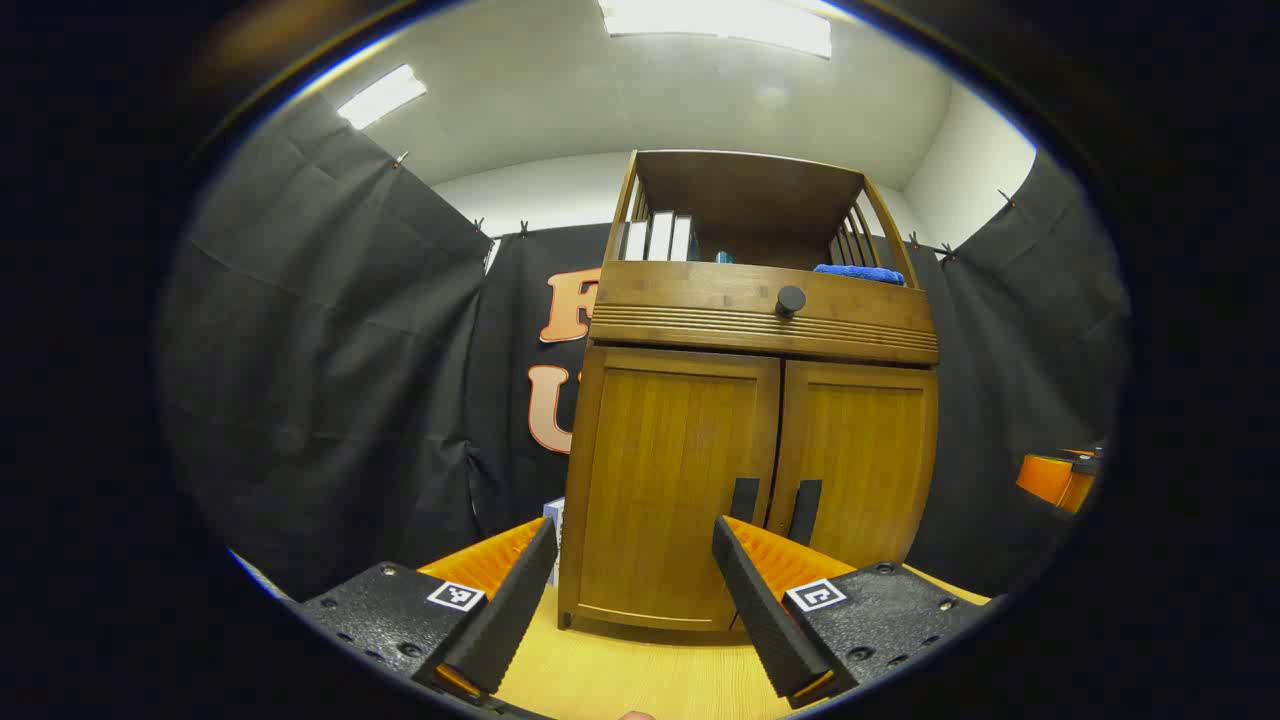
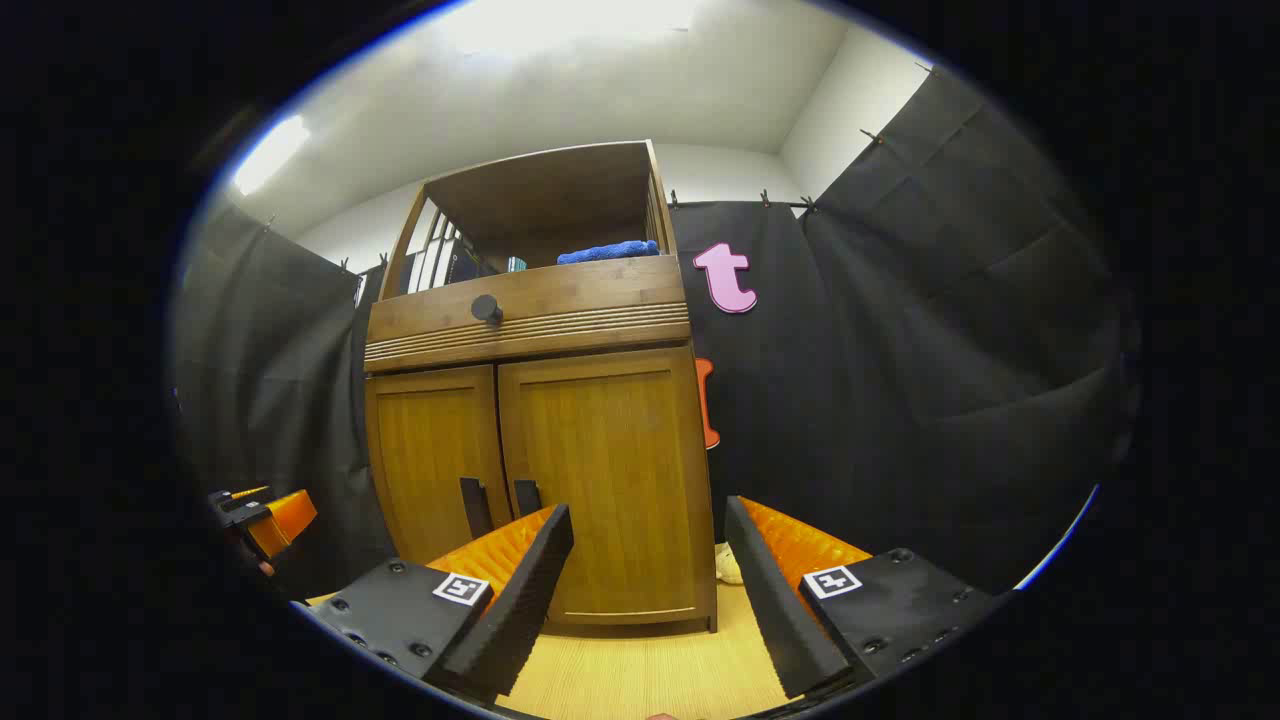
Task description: Open the right door of the double-door shoe cabinet with the right hand, and open the left door with the left hand.
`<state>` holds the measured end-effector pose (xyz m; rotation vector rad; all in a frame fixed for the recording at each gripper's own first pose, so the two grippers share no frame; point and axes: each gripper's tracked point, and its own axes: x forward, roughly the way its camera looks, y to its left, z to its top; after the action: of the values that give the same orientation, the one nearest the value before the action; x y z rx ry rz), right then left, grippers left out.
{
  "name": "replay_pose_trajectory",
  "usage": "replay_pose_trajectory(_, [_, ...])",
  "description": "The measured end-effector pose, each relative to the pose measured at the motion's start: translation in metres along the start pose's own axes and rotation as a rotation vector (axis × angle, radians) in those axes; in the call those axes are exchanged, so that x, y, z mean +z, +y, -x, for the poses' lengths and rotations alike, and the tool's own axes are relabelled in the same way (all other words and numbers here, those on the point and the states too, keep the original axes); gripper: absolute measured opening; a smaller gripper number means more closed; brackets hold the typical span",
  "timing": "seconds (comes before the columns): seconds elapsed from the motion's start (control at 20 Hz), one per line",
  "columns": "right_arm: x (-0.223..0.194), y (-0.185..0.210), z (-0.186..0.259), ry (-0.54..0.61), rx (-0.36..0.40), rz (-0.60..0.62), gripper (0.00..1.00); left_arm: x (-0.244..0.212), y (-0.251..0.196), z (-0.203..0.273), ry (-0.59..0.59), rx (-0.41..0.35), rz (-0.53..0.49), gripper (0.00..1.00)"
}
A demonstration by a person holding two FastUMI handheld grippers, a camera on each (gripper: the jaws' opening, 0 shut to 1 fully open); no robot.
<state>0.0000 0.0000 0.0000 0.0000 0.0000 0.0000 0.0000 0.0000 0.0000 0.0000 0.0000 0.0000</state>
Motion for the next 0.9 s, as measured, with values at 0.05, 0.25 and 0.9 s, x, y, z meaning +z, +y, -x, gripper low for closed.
replay_pose_trajectory(0.05, [-0.0002,-0.0002,-0.0005,0.003,0.0,0.0,0.98,-0.0008,0.0006,0.0003,0.0,0.001,0.0,0.95])
replay_pose_trajectory(0.25, [-0.0008,0.0001,-0.0007,0.005,0.004,0.002,0.99,-0.0017,0.0003,-0.001,0.004,0.001,-0.003,0.95])
replay_pose_trajectory(0.9, [-0.0011,0.0028,-0.0081,0.005,0.02,-0.003,0.98,-0.0015,-0.0007,-0.002,-0.003,0.007,-0.01,0.95])
